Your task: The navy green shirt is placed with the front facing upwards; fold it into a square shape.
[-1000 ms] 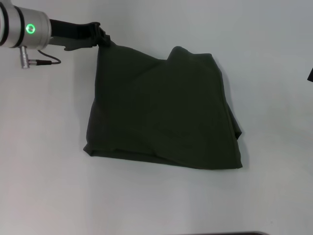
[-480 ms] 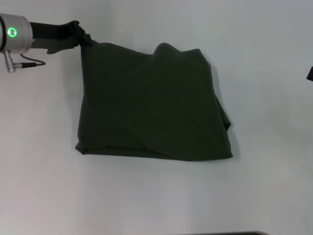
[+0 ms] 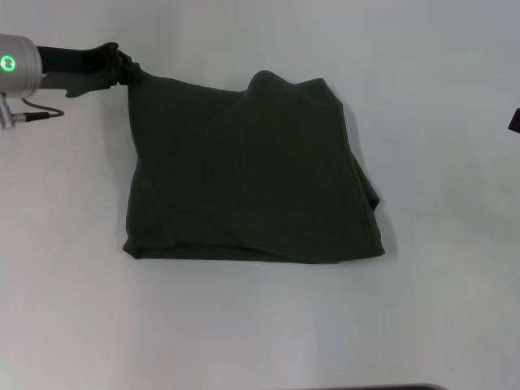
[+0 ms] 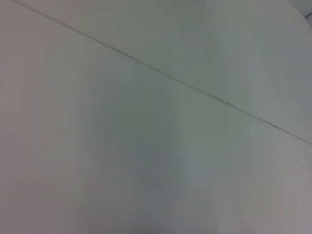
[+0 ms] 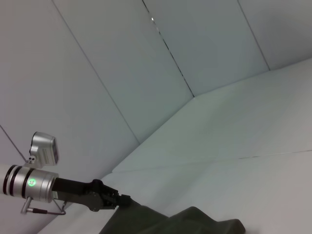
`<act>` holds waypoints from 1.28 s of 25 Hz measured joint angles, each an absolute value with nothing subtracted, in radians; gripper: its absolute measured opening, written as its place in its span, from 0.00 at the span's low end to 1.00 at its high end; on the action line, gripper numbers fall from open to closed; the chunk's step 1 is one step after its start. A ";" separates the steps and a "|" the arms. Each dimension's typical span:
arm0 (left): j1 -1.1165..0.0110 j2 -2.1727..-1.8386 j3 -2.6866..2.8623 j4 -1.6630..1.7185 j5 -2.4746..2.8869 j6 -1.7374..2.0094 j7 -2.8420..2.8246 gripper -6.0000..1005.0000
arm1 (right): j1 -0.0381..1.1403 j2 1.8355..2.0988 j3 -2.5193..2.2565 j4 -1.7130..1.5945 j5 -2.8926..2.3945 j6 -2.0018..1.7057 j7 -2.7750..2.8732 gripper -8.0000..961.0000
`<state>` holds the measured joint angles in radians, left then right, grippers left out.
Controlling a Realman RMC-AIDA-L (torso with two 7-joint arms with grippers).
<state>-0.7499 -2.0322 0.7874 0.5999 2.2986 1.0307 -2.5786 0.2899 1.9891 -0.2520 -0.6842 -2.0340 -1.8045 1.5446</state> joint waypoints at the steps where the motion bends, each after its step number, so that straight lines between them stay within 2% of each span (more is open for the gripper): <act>1: -0.747 -2.031 0.785 0.604 2.298 1.027 -2.581 0.06 | 0.290 1.989 -0.251 -0.684 -2.034 -1.804 1.545 0.80; 3: -0.740 -2.029 0.771 0.622 2.296 1.023 -2.584 0.06 | 0.290 1.989 -0.251 -0.684 -2.034 -1.804 1.544 0.80; 9: -0.724 -2.034 0.739 0.710 2.293 1.108 -2.577 0.25 | 0.289 1.990 -0.250 -0.684 -2.034 -1.804 1.545 0.80; 14: -0.732 -2.050 0.761 0.719 2.302 1.155 -2.533 0.49 | 0.287 1.990 -0.247 -0.684 -2.032 -1.804 1.545 0.80; 19: -0.732 -2.059 0.815 0.714 2.305 1.109 -2.538 0.61 | 0.290 1.989 -0.247 -0.684 -2.033 -1.804 1.545 0.80; 32: -0.742 -2.059 0.954 0.700 2.308 1.038 -2.532 0.55 | 0.298 1.985 -0.247 -0.684 -2.029 -1.799 1.545 0.80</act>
